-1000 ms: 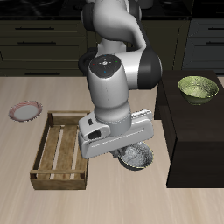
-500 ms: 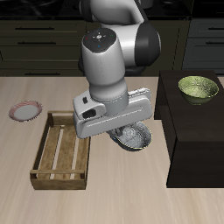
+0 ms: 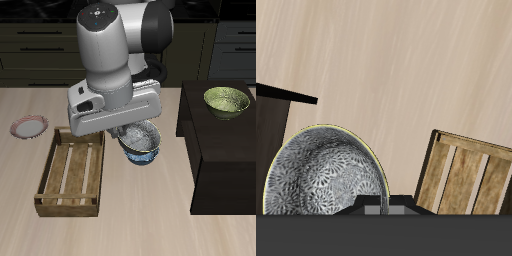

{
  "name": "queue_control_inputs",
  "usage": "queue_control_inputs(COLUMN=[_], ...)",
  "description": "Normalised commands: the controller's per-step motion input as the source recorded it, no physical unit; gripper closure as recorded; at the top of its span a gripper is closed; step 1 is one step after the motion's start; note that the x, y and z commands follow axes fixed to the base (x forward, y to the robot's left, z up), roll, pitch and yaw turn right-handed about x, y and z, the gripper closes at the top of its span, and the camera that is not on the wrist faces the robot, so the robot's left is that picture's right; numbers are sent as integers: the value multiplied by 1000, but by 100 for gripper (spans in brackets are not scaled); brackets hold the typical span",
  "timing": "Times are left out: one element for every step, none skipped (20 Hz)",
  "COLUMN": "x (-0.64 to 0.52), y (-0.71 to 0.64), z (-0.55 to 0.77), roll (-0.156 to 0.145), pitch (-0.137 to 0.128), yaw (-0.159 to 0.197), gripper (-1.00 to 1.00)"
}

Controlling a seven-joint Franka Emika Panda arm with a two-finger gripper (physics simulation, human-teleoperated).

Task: Place the black bowl and the blue bowl in the wooden tray

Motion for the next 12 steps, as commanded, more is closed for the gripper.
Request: queue_control_inputs(x=[-311, -81, 42, -106, -232, -60, -101, -435, -146, -232, -181, -316], y=[-682, -367, -245, -545, -551, -58, -301, -915, -250, -344, -236, -453], z=[47, 34, 18, 88, -52, 6, -17, 11, 12, 35, -46, 92], roll=[-61, -32, 1, -122, -15, -21, 20, -96, -43, -30, -12, -21], pitch=[-22, 13, 3, -11, 23, 3, -10, 17, -20, -18, 19, -30], yaw=[10, -81, 12, -89, -90, -15, 26, -186, 74, -63, -47, 40], gripper=[100, 100, 100, 100, 100, 100, 100, 100, 100, 100, 100, 100])
